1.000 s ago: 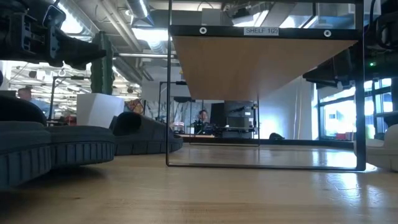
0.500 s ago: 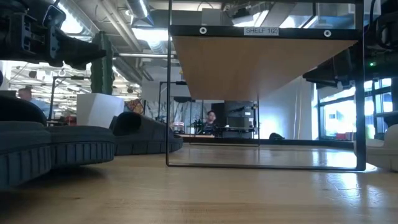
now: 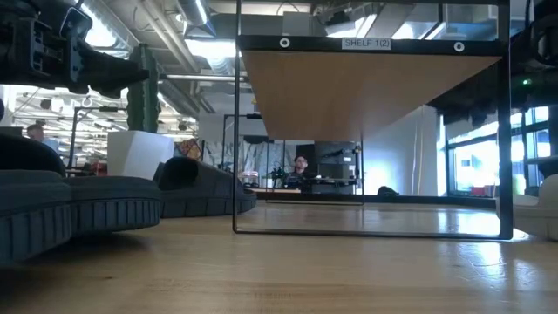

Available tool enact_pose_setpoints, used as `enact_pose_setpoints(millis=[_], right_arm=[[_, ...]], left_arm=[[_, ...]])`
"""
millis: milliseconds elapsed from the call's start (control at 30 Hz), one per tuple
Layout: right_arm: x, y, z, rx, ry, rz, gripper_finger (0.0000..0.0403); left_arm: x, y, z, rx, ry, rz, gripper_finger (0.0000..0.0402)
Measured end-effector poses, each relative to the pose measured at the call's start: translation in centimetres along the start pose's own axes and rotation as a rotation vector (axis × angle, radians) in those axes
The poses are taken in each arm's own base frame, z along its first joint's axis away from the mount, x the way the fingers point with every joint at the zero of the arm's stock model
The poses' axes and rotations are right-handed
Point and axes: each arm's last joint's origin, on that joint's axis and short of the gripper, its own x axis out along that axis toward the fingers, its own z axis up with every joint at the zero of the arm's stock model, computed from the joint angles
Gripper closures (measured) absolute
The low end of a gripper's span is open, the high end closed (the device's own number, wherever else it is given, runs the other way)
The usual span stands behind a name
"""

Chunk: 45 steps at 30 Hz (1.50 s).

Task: Pick and place slides into the shelf
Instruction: Put the gray slipper under the shelf

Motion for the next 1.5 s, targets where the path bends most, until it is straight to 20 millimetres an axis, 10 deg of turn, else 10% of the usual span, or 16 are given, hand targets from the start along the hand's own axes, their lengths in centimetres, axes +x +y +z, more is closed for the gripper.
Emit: enact_pose_setpoints(millis=[233, 700, 1100, 1500], right_arm=[[-0.3, 1.0, 2.0, -0.155, -0.097, 0.188, 0.0237], [-0.3, 4.0, 12.3, -0.303, 0.055, 0.35, 0.0237], [6.5, 8.4, 15.2, -0.389, 0.687, 0.343, 0.0238], [4.9, 15.4, 13.6, -0.223, 1.315, 0.177, 0.0238]], left_arm=[[0.0, 0.0, 0.0, 0.0, 0.0, 0.0, 0.0254], [0.0, 0.0, 0.0, 0.0, 0.0, 0.0, 0.0254], [0.0, 0.0, 0.0, 0.0, 0.0, 0.0, 0.0254], [0.0, 0.0, 0.0, 0.0, 0.0, 0.0, 0.0254]])
